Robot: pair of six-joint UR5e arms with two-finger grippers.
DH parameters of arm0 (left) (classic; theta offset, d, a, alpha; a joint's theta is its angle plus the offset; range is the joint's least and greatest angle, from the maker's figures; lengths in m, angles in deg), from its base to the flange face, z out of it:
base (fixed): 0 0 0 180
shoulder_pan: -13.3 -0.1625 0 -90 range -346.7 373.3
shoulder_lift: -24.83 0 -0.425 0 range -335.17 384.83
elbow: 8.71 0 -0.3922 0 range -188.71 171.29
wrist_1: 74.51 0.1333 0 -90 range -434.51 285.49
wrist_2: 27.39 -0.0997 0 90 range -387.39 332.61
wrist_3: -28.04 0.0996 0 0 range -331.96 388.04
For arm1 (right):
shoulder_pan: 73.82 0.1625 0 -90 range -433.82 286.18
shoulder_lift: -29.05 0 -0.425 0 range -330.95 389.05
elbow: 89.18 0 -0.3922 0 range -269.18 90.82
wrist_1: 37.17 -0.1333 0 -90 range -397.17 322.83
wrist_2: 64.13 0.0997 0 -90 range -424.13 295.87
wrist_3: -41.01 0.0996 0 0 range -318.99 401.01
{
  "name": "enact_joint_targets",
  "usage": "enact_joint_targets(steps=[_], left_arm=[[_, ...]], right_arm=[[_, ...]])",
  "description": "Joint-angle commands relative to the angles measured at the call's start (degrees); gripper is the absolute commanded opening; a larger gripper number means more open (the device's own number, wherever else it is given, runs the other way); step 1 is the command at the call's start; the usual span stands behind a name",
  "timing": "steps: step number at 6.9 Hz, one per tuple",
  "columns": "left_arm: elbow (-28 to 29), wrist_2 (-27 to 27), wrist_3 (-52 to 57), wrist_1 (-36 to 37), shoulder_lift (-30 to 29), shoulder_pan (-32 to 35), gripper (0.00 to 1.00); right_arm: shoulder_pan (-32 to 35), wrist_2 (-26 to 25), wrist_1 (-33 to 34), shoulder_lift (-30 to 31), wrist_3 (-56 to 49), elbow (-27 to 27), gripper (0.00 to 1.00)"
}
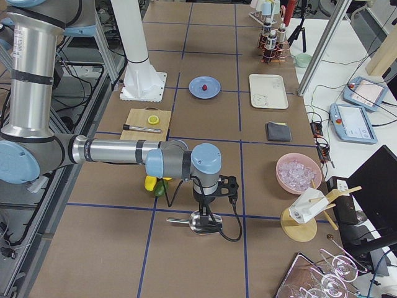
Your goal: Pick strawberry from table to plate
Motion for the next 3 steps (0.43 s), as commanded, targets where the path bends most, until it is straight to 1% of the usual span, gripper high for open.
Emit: enact_joint_targets(steps=[1, 3], left_arm=[[0.0, -0.2, 0.0, 0.1, 0.2, -0.3, 1.00], [0.0, -0.3, -0.1, 0.2, 0.2, -0.3, 1.00]], right_arm=[[0.0, 0.0, -0.1, 0.1, 0.1, 0.1, 1.00], [0.0, -0.1, -0.1, 0.5, 0.2, 0.0, 1.00]])
